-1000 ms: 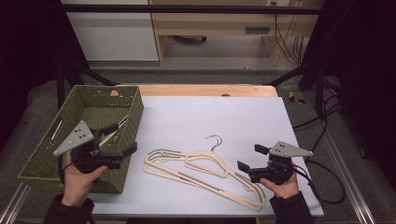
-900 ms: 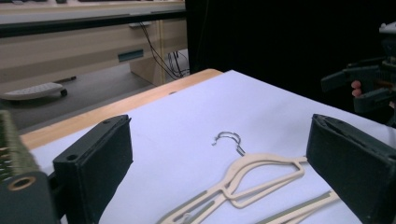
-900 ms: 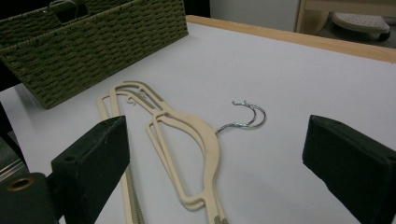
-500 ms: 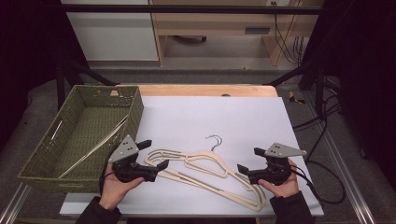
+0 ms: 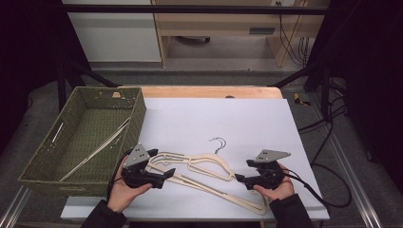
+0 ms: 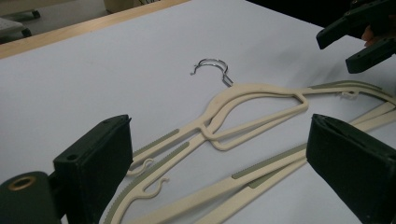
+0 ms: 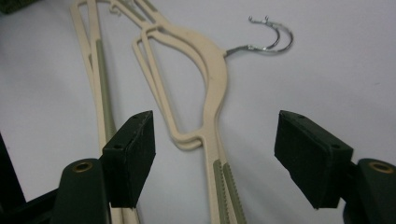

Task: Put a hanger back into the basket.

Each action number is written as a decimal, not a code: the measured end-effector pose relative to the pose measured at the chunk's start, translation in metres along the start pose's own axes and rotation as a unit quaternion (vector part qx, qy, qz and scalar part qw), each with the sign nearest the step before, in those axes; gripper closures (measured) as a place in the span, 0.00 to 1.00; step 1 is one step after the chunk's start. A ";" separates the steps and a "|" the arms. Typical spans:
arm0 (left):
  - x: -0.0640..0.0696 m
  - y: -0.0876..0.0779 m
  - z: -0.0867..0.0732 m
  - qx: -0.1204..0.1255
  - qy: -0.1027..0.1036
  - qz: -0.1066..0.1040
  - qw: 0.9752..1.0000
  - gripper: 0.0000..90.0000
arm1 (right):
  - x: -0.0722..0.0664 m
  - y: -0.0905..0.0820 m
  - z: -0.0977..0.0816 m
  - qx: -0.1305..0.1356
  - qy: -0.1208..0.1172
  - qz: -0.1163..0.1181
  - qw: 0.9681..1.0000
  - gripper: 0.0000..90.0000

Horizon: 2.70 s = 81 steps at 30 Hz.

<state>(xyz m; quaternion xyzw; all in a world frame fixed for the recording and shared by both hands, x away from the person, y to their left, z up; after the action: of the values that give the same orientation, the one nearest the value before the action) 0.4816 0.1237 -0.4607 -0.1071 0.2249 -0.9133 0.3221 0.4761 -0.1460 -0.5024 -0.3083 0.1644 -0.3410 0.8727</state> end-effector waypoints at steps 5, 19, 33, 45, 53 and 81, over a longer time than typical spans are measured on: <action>-0.002 0.006 -0.006 -0.010 -0.003 0.000 1.000 0.08 | -0.002 0.014 -0.015 -0.050 -0.014 0.000 0.999 0.46; -0.003 0.012 -0.013 -0.025 0.000 0.000 1.000 0.08 | 0.005 0.029 -0.035 -0.098 -0.041 -0.014 0.994 0.63; -0.001 0.017 -0.017 -0.037 0.001 -0.005 0.999 0.08 | 0.007 0.029 -0.034 -0.111 -0.051 -0.001 0.993 0.88; 0.001 0.022 -0.018 -0.043 0.003 -0.011 0.999 0.08 | 0.007 0.026 -0.032 -0.111 -0.054 0.014 0.992 0.88; 0.002 0.024 -0.020 -0.047 0.004 -0.013 0.999 0.08 | 0.009 0.023 -0.030 -0.105 -0.062 0.017 0.992 0.88; 0.010 0.047 -0.007 -0.062 0.016 -0.025 0.998 0.10 | 0.005 0.007 -0.014 -0.072 -0.062 0.011 0.995 0.89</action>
<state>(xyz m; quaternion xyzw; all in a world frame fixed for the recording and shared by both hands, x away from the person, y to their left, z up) 0.4969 0.0872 -0.4889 -0.1183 0.2835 -0.9071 0.2879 0.4760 -0.1516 -0.5181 -0.3888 0.1371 -0.2984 0.8608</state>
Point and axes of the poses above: each handheld gripper's, and its own axes: y roughly forward along the jaws, z roughly out of its top, x roughly to its right, the point moved 10 cm from there along y, roughly forward along the jaws, and after that the axes turned 1 degree about -z, right-handed, at the moved point
